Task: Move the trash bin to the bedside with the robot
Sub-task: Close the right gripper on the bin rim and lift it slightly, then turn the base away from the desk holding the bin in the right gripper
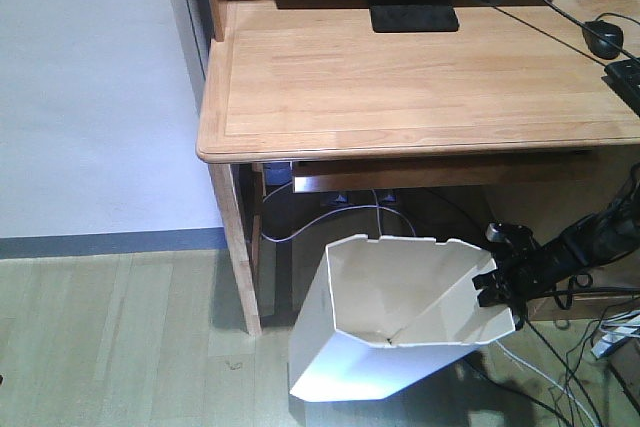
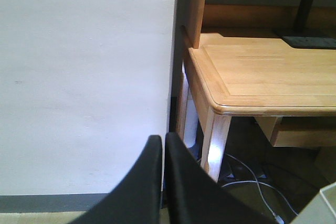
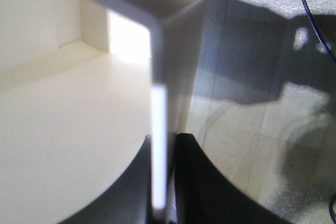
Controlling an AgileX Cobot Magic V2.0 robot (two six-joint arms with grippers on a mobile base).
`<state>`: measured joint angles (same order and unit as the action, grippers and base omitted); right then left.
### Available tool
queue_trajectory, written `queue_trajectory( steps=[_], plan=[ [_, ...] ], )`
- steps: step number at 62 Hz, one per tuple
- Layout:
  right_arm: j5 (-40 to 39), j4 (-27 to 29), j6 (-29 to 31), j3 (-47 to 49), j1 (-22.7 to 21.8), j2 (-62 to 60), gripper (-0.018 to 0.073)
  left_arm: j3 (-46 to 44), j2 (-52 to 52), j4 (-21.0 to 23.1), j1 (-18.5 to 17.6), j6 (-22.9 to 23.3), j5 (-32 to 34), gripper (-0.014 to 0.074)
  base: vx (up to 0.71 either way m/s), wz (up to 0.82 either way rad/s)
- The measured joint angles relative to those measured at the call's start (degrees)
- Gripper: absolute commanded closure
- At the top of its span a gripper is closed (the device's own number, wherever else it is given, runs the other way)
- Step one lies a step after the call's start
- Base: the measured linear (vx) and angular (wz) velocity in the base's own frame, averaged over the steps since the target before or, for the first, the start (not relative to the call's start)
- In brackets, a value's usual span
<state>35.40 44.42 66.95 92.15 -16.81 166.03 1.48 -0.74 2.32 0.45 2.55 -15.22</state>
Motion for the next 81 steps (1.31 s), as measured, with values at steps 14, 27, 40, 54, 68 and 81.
queue_trajectory(
  steps=[14, 27, 40, 54, 68, 81],
  plan=[
    [-2.6, 0.9, 4.4, -10.7, 0.0, -8.3, 0.0564, 0.0, 0.0, 0.0, 0.0, 0.0, 0.0, 0.0602, 0.00, 0.00],
    [-4.7, 1.8, 10.2, -22.7, -0.1, -16.7, 0.0564, 0.0, 0.0, 0.0, 0.0, 0.0, 0.0, 0.0602, 0.00, 0.00],
    [-3.4, 4.4, 13.4, -30.8, -0.1, -23.3, 0.0564, 0.0, 0.0, 0.0, 0.0, 0.0, 0.0, 0.0602, 0.00, 0.00],
    [2.3, 6.0, 13.2, -31.7, -0.1, -24.4, 0.0564, 0.0, 0.0, 0.0, 0.0, 0.0, 0.0, 0.0602, 0.00, 0.00],
    [6.5, 6.7, 13.1, -31.7, -0.1, -24.4, 0.0564, 0.0, 0.0, 0.0, 0.0, 0.0, 0.0, 0.0602, 0.00, 0.00],
    [7.7, 6.3, 13.1, -31.7, -0.1, -24.4, 0.0564, 0.0, 0.0, 0.0, 0.0, 0.0, 0.0, 0.0602, 0.00, 0.00]
  ],
)
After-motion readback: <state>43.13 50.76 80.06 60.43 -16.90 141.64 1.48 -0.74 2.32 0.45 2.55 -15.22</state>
